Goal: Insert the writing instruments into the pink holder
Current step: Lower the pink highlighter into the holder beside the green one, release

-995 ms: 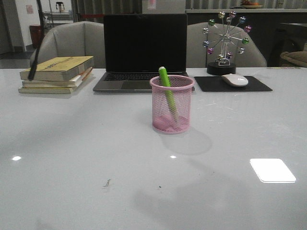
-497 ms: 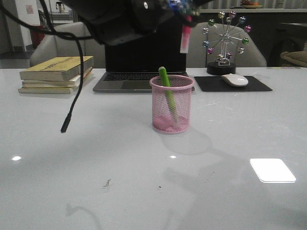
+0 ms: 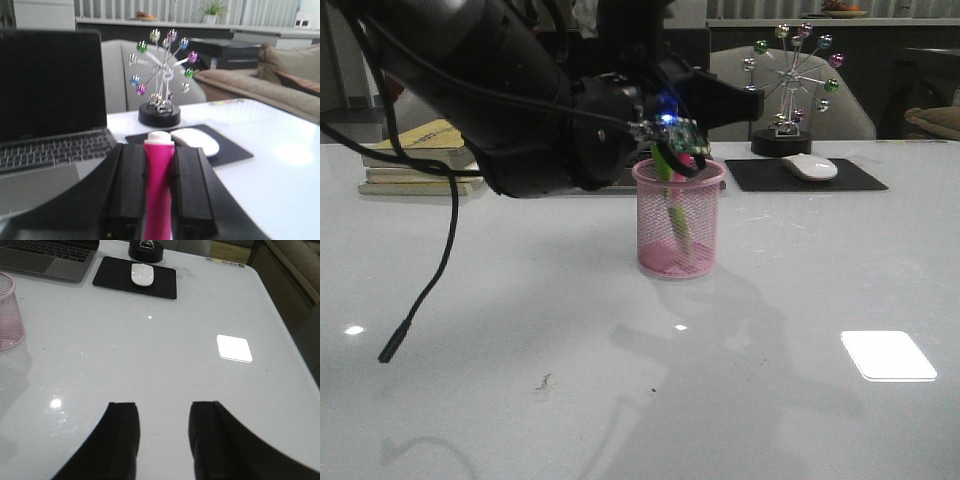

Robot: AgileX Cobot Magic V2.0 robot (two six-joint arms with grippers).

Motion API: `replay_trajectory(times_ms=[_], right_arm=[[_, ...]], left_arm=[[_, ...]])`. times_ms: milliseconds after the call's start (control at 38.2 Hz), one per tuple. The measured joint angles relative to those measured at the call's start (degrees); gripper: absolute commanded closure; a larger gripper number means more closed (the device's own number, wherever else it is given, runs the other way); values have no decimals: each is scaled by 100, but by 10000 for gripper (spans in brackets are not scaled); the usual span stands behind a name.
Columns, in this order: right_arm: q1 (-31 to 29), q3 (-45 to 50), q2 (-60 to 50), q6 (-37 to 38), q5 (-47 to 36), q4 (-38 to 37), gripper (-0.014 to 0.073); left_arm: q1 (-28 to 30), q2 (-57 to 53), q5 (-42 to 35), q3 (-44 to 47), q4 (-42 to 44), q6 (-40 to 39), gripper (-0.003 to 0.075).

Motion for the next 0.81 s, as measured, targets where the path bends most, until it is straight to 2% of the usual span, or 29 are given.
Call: replay_trajectory(times_ms=[262, 523, 707, 811], right_arm=[[0, 0, 0, 0, 0, -8, 222], [0, 0, 0, 0, 0, -8, 222], [0, 0, 0, 0, 0, -13, 222], [0, 0, 0, 0, 0, -13, 222]], left_arm=[[-6, 91, -60, 25, -449, 0, 602], [-32, 29, 322, 25, -645, 0, 366], [-66, -94, 542, 25, -644, 43, 369], [-66, -378, 853, 25, -644, 454, 369]])
